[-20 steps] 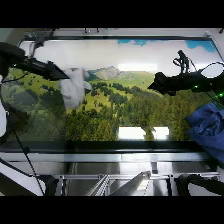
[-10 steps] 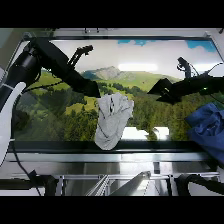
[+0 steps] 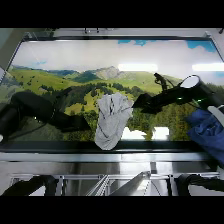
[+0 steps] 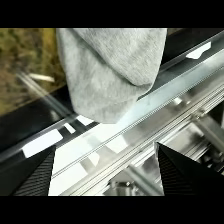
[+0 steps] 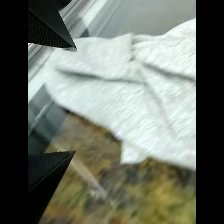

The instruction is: Fold the shirts.

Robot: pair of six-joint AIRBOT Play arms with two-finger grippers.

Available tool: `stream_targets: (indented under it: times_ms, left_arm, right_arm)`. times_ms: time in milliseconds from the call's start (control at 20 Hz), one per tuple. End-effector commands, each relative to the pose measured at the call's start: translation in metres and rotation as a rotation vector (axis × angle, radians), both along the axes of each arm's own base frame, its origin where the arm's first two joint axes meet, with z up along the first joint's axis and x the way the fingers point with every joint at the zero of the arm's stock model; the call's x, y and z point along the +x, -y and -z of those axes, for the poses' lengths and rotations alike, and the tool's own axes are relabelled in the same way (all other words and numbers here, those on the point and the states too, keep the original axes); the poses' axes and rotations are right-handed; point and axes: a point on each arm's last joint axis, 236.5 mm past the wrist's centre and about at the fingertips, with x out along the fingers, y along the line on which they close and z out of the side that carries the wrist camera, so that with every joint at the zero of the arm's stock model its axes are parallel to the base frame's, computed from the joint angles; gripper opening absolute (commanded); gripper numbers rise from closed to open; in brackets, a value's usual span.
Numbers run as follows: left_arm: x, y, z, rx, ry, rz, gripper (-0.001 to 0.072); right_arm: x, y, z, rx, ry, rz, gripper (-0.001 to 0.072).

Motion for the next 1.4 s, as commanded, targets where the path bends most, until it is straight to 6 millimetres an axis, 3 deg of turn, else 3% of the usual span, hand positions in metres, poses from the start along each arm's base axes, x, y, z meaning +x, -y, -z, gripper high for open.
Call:
stream_targets:
  times_ms: [0, 50, 300, 350, 450, 550, 600, 650, 700, 800, 850, 900, 950, 1050, 1100, 1150, 1250, 1350]
  left_arm:
    - [0.004, 0.006, 0.019, -0.047, 0.114, -0.187, 0.0706]
    - [0.007, 0.007, 0.023, -0.04, 0.148, -0.208, 0.0706]
    - [0.009, 0.014, 0.066, 0.022, 0.109, -0.217, 0.0705]
    - [0.009, 0.018, 0.077, 0.038, 0.079, -0.205, 0.0705]
    - [0.014, 0.033, 0.09, 0.054, 0.046, -0.16, 0.0704]
    - [0.022, 0.059, 0.094, 0.055, 0.057, -0.072, 0.0703]
    - [0.026, 0.072, 0.096, 0.054, 0.062, -0.038, 0.0593]
    - [0.029, 0.083, 0.097, 0.052, 0.062, -0.01, 0.0296]
    - [0.03, 0.09, 0.098, 0.052, 0.059, 0.023, 0.0016]
    - [0.034, 0.099, 0.087, 0.029, 0.064, 0.076, 0.0012]
    - [0.042, 0.1, 0.072, 0.006, 0.09, 0.094, 0.0012]
    - [0.052, 0.096, 0.049, -0.021, 0.126, 0.088, 0.0011]
    - [0.066, 0.089, 0.015, -0.054, 0.182, 0.072, 0.0011]
    - [0.093, 0.061, -0.079, -0.127, 0.369, 0.008, 0.0011]
    - [0.101, 0.04, -0.141, -0.154, 0.522, -0.04, 0.0011]
    - [0.102, 0.018, -0.203, -0.171, 0.69, -0.093, 0.0011]
    - [0.082, -0.03, -0.325, -0.172, 1.04, -0.225, 0.0012]
    - [0.048, -0.062, -0.401, -0.13, 1.259, -0.307, 0.0012]
  right_arm:
    - [0.025, -0.043, 0.029, 0.104, -0.011, 0.093, 0.0594]
    - [0.027, -0.049, 0.038, 0.123, -0.013, 0.093, 0.0458]
    - [0.026, -0.066, 0.064, 0.177, -0.09, 0.125, 0.0462]
    - [0.028, -0.066, 0.065, 0.184, -0.085, 0.131, 0.0454]
    - [0.036, -0.072, 0.054, 0.229, -0.045, 0.132, 0.0317]
    - [0.042, -0.076, 0.045, 0.272, -0.043, 0.158, 0.0315]
    - [0.043, -0.077, 0.043, 0.281, -0.038, 0.158, 0.0251]
    - [0.041, -0.077, 0.042, 0.287, -0.036, 0.148, 0.0111]
    - [0.038, -0.078, 0.039, 0.297, -0.034, 0.13, 0.002]
    - [0.03, -0.082, 0.021, 0.351, -0.015, 0.066, 0.0019]
    - [0.028, -0.083, -0.004, 0.417, 0.014, 0.034, 0.0019]
    - [0.027, -0.083, -0.038, 0.504, 0.056, 0.008, 0.0019]
    - [0.026, -0.077, -0.088, 0.621, 0.127, -0.016, 0.0019]
    - [0.017, -0.053, -0.209, 0.836, 0.389, -0.065, 0.0019]
    - [0.006, -0.035, -0.269, 0.896, 0.552, -0.068, 0.0019]
    - [-0.008, -0.014, -0.329, 0.907, 0.771, -0.061, 0.002]
    - [-0.031, 0.023, -0.419, 0.764, 1.158, 0.045, 0.0019]
    - [-0.052, 0.049, -0.468, 0.505, 1.432, 0.153, 0.0019]
